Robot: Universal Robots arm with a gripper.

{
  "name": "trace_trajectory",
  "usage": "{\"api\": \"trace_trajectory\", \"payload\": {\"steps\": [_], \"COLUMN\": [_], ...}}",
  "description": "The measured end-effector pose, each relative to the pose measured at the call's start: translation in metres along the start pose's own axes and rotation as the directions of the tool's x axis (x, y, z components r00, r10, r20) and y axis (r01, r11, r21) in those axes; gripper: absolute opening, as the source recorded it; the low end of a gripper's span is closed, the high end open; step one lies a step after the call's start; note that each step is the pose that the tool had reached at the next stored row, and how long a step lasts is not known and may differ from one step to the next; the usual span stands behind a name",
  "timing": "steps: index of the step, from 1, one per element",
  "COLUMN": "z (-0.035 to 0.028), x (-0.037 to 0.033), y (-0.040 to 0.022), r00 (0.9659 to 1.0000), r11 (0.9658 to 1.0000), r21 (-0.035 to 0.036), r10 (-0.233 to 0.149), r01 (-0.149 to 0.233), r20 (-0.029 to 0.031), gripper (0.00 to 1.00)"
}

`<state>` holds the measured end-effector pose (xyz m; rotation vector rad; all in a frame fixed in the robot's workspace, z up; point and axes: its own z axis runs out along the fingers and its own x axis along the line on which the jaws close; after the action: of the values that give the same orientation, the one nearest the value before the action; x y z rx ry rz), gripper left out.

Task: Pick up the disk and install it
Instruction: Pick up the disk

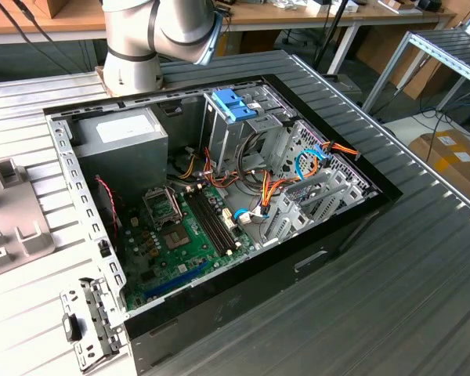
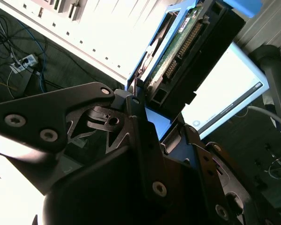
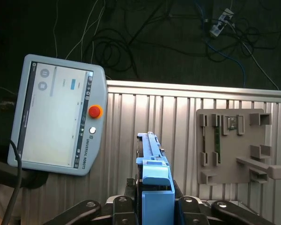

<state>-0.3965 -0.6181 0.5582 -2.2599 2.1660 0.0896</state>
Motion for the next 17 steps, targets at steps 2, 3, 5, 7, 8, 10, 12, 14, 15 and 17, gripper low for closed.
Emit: {"api": "trace_trajectory", "payload": {"steps": [2,3,5,7,8,10,12,14,15,17], "z": [0.0,0.0,0.0,0.0,0.0,-0.0001,-0.0002,-0.0002,-0.0002,-0.0003], "x": [0.0008,0.0011,0.0019,0.0027,0.0031,0.0041,0.0048,0.0057,0.0061,0.0074], "y": [-0.0002,-0.0003,-0.0006,-0.0008,-0.001,-0.0013,-0.0015,-0.0017,-0.0017,-0.002], "r00": [1.0,1.0,1.0,1.0,1.0,1.0,1.0,1.0,1.0,1.0], "r11": [1.0,1.0,1.0,1.0,1.0,1.0,1.0,1.0,1.0,1.0], "r21": [0.0,0.0001,0.0,0.0,0.0001,0.0,0.0,0.0,0.0001,0.0], "r10": [0.0,0.0,0.0,0.0,0.0,0.0,0.0,0.0,0.0,0.0], "r01": [0.0,0.0,0.0,0.0,0.0,0.0,0.0,0.0,0.0,0.0], "r20": [0.0,0.0001,0.0,0.0001,0.0001,0.0,0.0,0.0,0.0,0.0], "gripper": [0.37,0.37,0.37,0.37,0.37,0.37,0.37,0.37,0.37,0.37]}}
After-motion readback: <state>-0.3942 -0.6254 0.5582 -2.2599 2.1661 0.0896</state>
